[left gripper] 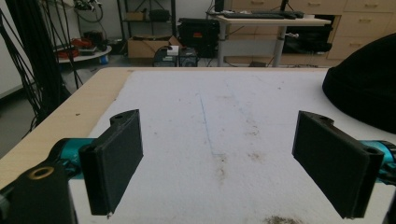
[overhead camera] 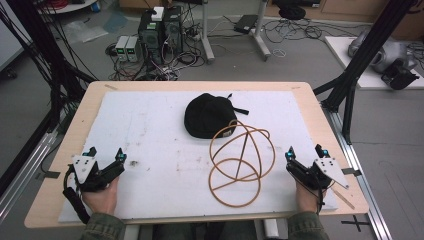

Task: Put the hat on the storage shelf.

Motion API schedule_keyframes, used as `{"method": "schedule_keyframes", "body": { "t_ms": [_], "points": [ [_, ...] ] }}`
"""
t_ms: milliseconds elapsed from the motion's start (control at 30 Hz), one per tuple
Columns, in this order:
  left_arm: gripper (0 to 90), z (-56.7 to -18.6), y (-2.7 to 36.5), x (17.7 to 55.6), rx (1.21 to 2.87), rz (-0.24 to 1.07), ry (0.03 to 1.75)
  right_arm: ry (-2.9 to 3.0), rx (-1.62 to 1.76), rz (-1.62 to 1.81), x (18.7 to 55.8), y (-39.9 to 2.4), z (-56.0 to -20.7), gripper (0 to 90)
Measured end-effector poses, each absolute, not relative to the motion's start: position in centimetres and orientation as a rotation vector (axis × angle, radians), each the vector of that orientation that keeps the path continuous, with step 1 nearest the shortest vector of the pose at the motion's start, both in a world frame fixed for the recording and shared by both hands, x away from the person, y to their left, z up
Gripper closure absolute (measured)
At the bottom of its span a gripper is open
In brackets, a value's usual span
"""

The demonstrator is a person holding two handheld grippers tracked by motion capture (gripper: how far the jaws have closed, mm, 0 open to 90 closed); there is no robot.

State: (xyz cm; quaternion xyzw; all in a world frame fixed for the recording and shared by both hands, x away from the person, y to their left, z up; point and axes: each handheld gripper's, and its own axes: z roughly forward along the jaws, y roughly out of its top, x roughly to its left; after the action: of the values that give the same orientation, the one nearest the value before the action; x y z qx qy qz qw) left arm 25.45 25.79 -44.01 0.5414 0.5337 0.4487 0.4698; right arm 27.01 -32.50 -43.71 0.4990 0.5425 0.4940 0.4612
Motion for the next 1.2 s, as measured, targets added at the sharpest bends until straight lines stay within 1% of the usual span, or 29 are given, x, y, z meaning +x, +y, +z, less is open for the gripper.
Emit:
{"method": "schedule_keyframes", "body": {
  "t_ms": [200,567,633,700,900,1067,1200],
  "points": [
    [16.3,-43.9,25.5,25.7,1.315,1.101,1.285,1.337,1.225,1.221,26.8,-32.6,-43.7,10.9],
    [16.1,-43.2,24.6,25.9,1.374,1.115,1.228,1.321,1.234,1.22,26.5,-33.0,-43.7,11.0],
    [15.6,-43.0,24.3,26.0,1.386,1.081,1.199,1.323,1.235,1.223,26.5,-33.0,-43.7,10.9],
    [15.3,-42.8,24.2,26.1,1.397,1.08,1.188,1.32,1.238,1.231,26.6,-32.9,-43.7,10.9],
    [15.3,-41.4,23.3,26.3,1.466,1.108,1.125,1.346,1.237,1.231,26.7,-32.7,-43.8,10.9],
    [15.5,-39.8,22.8,27.2,1.502,1.075,1.081,1.355,1.216,1.251,26.8,-32.4,-43.8,10.9],
    [16.5,-38.2,22.2,28.0,1.524,1.08,1.05,1.359,1.213,1.258,26.8,-32.4,-43.7,11.0]
  ]
}}
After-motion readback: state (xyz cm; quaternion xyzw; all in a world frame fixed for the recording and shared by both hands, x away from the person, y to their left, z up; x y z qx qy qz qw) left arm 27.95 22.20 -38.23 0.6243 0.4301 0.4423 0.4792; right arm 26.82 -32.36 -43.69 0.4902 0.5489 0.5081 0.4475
